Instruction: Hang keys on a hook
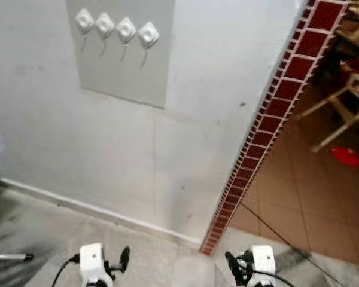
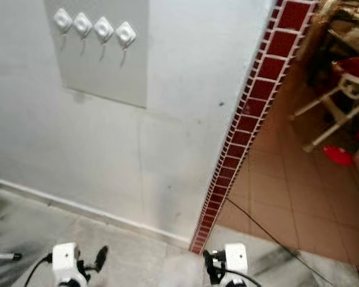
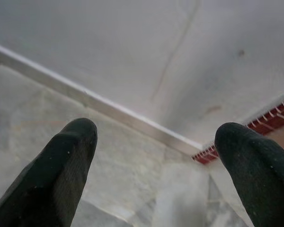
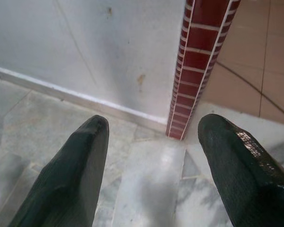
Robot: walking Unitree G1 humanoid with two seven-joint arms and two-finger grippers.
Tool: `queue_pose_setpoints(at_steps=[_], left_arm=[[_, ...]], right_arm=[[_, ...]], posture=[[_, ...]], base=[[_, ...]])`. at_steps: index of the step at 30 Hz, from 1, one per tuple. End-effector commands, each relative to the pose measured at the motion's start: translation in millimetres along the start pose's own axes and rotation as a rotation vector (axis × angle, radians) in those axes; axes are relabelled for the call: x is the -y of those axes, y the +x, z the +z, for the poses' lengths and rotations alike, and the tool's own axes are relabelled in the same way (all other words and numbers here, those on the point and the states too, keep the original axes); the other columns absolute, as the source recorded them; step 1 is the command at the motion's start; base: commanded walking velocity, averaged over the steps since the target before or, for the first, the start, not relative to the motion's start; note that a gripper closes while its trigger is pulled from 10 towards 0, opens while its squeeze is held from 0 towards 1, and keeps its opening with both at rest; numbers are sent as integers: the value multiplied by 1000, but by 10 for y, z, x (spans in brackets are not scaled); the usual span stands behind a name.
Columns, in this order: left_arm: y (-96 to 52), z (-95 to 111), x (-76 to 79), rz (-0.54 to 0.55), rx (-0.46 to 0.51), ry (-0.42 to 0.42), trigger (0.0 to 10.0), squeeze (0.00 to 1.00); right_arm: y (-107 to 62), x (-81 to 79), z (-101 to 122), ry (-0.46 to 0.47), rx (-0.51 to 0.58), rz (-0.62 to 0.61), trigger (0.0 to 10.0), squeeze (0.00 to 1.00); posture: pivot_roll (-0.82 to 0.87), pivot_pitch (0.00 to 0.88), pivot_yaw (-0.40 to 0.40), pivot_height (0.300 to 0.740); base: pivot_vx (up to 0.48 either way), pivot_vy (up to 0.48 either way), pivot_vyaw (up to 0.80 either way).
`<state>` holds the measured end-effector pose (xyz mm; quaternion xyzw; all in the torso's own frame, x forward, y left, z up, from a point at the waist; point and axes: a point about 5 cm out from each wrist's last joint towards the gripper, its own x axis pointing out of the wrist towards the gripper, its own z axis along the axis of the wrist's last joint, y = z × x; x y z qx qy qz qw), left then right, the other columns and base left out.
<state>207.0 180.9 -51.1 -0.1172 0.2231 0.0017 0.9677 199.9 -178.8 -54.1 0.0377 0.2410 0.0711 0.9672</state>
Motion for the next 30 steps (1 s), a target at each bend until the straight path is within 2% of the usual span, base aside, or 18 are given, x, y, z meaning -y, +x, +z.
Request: queue_pose_setpoints(at_steps=[1, 11, 22, 30], left_arm=[[-4, -47, 66, -15, -17, -8, 10000, 0], [-1, -47, 66, -15, -20, -7, 10000, 0], [0, -44, 67, -15, -18, -5, 10000, 0], [1, -43, 73, -15, -17, -2, 10000, 0]], right_arm=[[-16, 67, 9, -8, 1, -15, 10000, 0], [-13, 45, 9, -45, -3, -3, 10000, 0], [-4, 25, 15, -70, -5, 11, 10000, 0], [-2, 25, 20, -84, -5, 12, 10000, 0]], posture=[[9, 0, -53, 740], [8, 0, -51, 740], [8, 0, -51, 740], [11, 0, -55, 740]], base=[[0, 364, 0], [0, 360, 0], [0, 339, 800], [0, 0, 800]])
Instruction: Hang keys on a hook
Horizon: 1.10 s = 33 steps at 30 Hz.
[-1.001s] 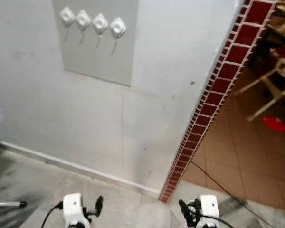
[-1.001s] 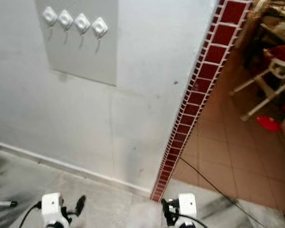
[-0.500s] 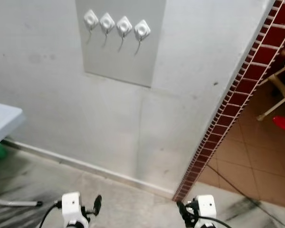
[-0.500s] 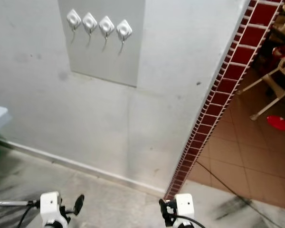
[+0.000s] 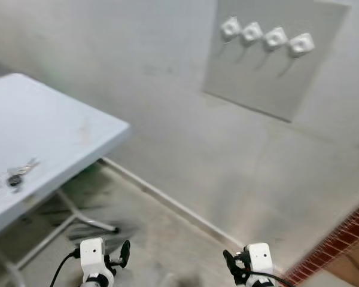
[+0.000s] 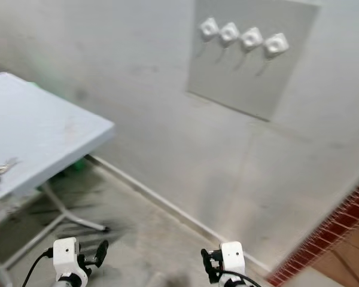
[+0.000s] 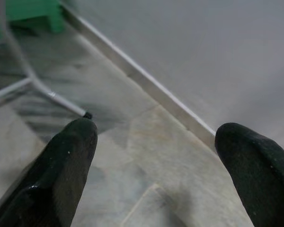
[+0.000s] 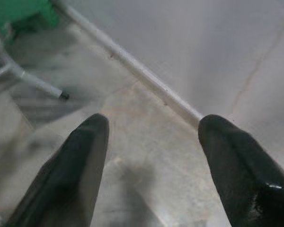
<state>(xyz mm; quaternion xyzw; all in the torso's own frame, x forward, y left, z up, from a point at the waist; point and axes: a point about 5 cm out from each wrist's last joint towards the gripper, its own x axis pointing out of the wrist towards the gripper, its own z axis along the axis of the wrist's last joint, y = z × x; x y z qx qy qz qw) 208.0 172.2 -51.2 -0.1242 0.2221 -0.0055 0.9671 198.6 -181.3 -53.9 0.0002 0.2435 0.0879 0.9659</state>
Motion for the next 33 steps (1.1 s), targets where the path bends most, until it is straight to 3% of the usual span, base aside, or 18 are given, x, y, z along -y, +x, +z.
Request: queue_pose_setpoints(at_steps=[1, 19, 28, 33], left_arm=[[-11, -23, -11, 2, -16, 9, 10000, 0], [16, -9, 9, -4, -20, -9, 10000, 0], [19, -4, 8, -3, -21, -1, 10000, 0], [18, -8, 8, 1, -24, 18, 10000, 0]], right_arm=[[15, 2, 25, -6, 7, -3, 10000, 0], [18, -1, 26, -17, 7, -6, 10000, 0], [13, 1, 22, -17, 8, -6, 10000, 0], [8, 4, 20, -19, 9, -6, 10000, 0]], posture=[[10, 0, -56, 740], [5, 0, -51, 740], [5, 0, -50, 740], [4, 0, -51, 740]], base=[[0, 0, 800], [0, 0, 800], [0, 338, 800], [0, 0, 800]])
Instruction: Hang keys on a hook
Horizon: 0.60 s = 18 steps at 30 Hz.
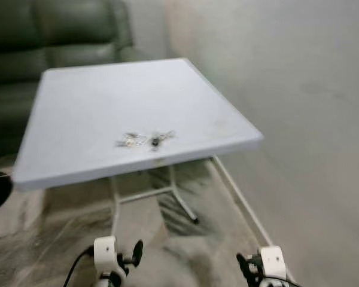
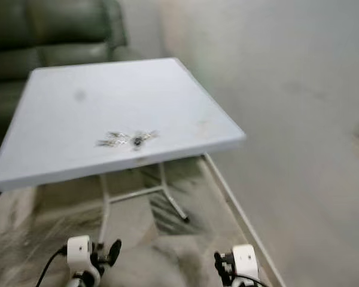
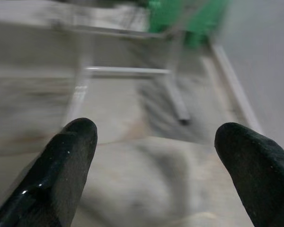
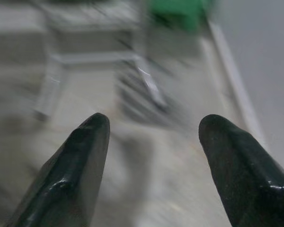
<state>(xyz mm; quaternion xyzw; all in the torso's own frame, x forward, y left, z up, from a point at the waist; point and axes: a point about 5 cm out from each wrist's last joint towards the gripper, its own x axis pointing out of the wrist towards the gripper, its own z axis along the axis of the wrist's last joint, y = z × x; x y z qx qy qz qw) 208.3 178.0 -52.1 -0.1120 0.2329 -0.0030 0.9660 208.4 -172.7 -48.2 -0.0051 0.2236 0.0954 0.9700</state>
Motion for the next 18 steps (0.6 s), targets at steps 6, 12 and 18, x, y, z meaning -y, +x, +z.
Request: queue_pose_setpoints(at_steps=[6, 12, 18], left_arm=[[14, -16, 64, -4, -6, -7, 10000, 0], [22, -8, 61, 5, -6, -16, 10000, 0], [101, 108, 72, -7, 11, -9, 10000, 0]], right_arm=[[-73, 79, -82, 0, -31, -20, 10000, 0], [-76, 89, -82, 2, -31, -22, 10000, 0], [-26, 159, 10, 37, -5, -37, 10000, 0]], posture=[[4, 0, -53, 740], [6, 0, -56, 740], [9, 0, -58, 740]], base=[[0, 0, 800], [0, 0, 667], [0, 0, 0]])
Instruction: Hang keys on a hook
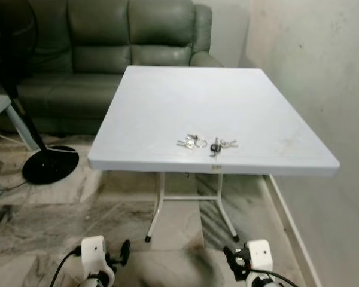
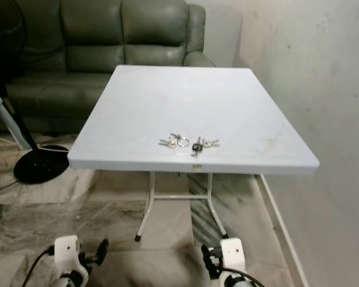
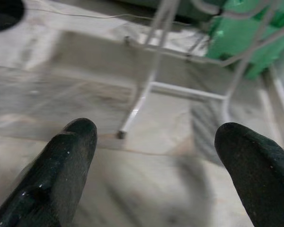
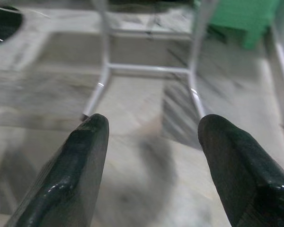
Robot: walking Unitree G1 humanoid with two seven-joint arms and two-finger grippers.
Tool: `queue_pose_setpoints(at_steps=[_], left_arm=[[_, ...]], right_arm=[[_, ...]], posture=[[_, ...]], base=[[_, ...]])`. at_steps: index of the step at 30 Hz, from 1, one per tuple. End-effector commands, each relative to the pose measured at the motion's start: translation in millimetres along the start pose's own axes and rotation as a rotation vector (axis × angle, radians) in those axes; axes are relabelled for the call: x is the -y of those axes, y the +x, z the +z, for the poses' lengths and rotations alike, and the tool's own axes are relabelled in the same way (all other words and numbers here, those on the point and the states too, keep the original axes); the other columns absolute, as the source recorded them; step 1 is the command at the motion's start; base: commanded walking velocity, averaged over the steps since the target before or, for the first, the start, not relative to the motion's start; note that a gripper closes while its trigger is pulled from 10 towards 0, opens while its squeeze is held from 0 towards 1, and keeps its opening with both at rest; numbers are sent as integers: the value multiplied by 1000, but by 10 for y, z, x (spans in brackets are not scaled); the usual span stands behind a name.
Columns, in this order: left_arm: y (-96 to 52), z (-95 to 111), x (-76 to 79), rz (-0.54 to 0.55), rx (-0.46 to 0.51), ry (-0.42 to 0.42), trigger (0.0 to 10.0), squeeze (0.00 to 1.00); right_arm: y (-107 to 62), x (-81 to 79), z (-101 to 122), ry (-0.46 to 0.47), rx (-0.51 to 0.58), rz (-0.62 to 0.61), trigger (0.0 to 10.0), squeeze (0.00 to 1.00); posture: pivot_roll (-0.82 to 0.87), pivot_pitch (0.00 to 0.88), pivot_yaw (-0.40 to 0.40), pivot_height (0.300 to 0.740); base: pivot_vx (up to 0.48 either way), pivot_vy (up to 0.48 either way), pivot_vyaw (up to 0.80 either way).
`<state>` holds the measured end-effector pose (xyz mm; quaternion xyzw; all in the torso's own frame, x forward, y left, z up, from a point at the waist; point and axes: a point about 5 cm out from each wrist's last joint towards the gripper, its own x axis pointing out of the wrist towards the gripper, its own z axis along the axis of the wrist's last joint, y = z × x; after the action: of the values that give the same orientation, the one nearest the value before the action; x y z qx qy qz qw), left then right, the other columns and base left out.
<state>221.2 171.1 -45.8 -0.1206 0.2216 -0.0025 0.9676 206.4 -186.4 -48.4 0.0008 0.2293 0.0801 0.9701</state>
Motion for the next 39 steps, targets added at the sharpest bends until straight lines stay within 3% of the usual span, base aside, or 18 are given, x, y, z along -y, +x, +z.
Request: queue_pose_setpoints(at_steps=[1, 4, 6, 10, 12, 17, 20, 24, 31, 39], left_arm=[[21, 31, -13, -4, -5, 11, 10000, 0], [103, 170, 26, -36, 33, 11, 10000, 0], [224, 412, 80, -78, 91, 63, 10000, 0], [339, 729, 113, -108, 184, 62, 10000, 0], [351, 763, 119, -110, 193, 55, 10000, 0], [436, 1182, 234, -132, 352, 43, 10000, 0], [439, 1286, 277, -150, 398, 36, 10000, 0], [428, 1356, 314, -160, 434, 55, 10000, 0], [229, 1396, 408, -200, 533, 50, 10000, 0], [46, 1357, 439, -200, 552, 47, 10000, 0]], right_arm=[[25, 33, 43, 16, 8, -8, 10000, 0], [87, 82, 169, 6, 42, -6, 10000, 0], [184, 155, 398, -17, 108, 6, 10000, 0], [295, 223, 723, -45, 205, 16, 10000, 0], [307, 228, 764, -48, 217, 17, 10000, 0], [415, 233, 1239, -37, 383, 35, 10000, 0], [430, 190, 1369, -44, 435, 59, 10000, 0], [433, 140, 1453, -40, 474, 89, 10000, 0], [254, -45, 1569, -27, 594, 180, 10000, 0], [99, -110, 1520, -27, 594, 197, 10000, 0]], posture=[[9, 0, -58, 740], [13, 0, -62, 740], [16, 0, -67, 740], [16, 0, -66, 740], [16, 0, -66, 740], [17, 0, -66, 740], [21, 0, -67, 740], [22, 0, -68, 740], [35, 0, -75, 740], [45, 0, -76, 740]], base=[[0, 0, 0], [0, 0, 0], [0, 0, 0], [0, 0, 0], [0, 0, 0], [0, 0, 0], [0, 0, 0], [0, 0, 0], [0, 0, 0], [0, 0, 0]])
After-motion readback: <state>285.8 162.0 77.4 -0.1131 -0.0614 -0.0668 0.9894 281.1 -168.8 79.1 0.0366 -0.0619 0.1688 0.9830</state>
